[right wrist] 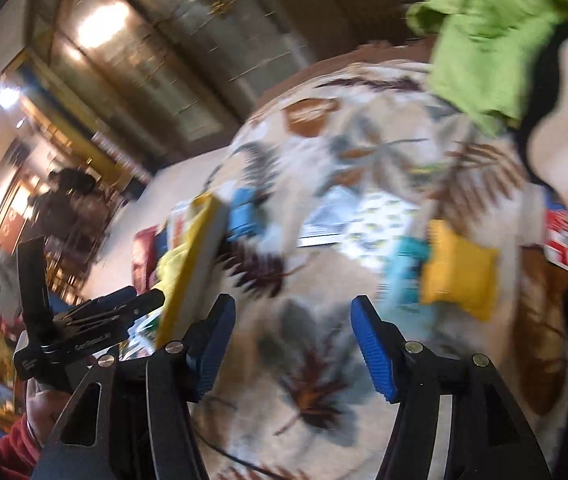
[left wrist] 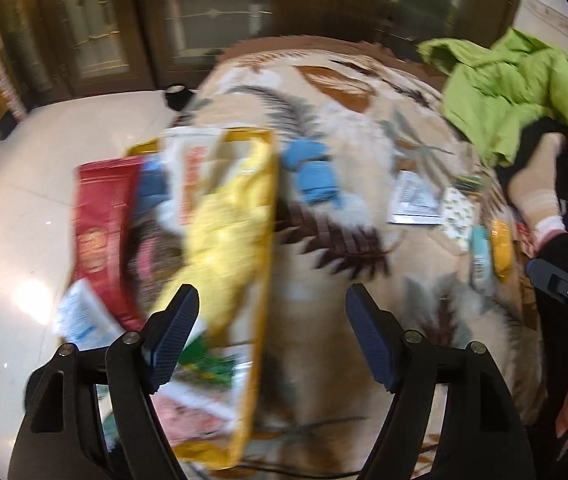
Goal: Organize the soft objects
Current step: 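Move both tools back over the pile on the bed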
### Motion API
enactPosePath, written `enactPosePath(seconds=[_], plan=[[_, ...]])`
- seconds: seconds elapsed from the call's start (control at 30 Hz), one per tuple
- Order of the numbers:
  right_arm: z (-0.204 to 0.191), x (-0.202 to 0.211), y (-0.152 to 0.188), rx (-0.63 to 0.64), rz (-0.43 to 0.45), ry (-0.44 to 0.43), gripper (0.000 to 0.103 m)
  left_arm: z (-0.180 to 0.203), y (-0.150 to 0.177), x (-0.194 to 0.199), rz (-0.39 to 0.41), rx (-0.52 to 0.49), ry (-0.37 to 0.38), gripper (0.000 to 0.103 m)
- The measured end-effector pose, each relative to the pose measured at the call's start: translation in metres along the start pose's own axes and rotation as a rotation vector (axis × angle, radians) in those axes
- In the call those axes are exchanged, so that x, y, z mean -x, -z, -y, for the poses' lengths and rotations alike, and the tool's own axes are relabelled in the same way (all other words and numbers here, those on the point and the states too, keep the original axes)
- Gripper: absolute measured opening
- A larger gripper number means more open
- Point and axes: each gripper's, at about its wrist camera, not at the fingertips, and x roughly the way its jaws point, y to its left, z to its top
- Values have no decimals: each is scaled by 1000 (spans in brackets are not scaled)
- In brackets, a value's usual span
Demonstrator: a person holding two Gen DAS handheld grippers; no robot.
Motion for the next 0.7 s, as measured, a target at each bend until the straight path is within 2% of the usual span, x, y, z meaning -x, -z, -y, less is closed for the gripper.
enactPosePath(seconds=[0.2, 0.4, 0.47, 0.6, 0.63, 0.7], plan=[[32, 4, 0, -49, 4, 52, 63, 43, -19, -25, -34, -46, 85, 76], [33, -11, -15, -62, 5, 55, 63, 75, -39, -51, -47, -138, 119, 76], [26, -20, -29, -73, 2, 34, 63, 79, -44, -59, -67, -144, 125, 76], [20, -50, -57, -103, -23, 64, 63, 73, -47, -66, -89, -105, 129, 76], [20, -57, -61, -113, -34, 77, 63, 71, -45, -66, -93, -100, 128, 76], [22, -77, -70, -130, -75, 167, 63, 67, -42, -67, -100, -99, 126, 76]])
